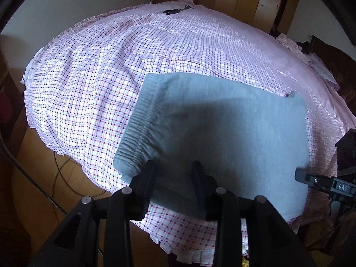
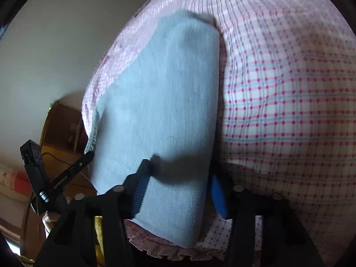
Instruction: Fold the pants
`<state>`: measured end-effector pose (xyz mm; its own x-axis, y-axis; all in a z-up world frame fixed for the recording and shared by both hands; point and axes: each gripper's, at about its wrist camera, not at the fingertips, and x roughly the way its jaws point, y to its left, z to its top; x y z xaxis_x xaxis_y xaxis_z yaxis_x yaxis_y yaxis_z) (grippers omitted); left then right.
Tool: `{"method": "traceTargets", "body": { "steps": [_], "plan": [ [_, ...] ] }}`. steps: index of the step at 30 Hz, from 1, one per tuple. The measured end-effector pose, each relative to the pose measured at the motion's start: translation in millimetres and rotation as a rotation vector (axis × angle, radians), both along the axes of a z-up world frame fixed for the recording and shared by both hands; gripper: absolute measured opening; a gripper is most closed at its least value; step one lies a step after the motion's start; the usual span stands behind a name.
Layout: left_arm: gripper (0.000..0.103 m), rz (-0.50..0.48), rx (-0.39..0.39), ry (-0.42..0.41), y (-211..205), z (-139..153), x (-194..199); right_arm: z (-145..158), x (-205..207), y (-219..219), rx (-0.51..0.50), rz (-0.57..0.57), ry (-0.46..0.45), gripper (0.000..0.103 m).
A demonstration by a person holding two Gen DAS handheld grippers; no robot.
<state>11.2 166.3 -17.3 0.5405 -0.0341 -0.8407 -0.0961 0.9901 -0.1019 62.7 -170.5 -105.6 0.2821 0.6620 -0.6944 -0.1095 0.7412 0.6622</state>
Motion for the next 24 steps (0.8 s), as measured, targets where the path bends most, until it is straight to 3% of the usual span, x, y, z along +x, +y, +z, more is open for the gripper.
{"method": "traceTargets", "body": {
  "steps": [4, 6, 14, 24],
  "plan": [
    [0.036, -0.008, -0.005, -0.026, -6.7, 13.1, -3.8, 8.3, 0.8, -4.0, 0.028, -0.003, -0.023, 0.012],
    [0.036, -0.029, -0.017, -0.034, -13.6, 17.9, -3.7, 16.0, -2.1, -12.7, 0.061, -0.013, -0.032, 0.006],
    [0.037, -0.128, -0.057, -0.033, -50.4, 14.9, 0.9, 63.3, -10.1, -9.6, 0.075, 0.015, -0.164, 0.003],
    [0.044, -0.196, 0.022, -0.062, -68.6, 6.3, -7.9, 113.9, -4.9, 36.3, -0.009, 0.145, -0.322, 0.003]
  ]
}}
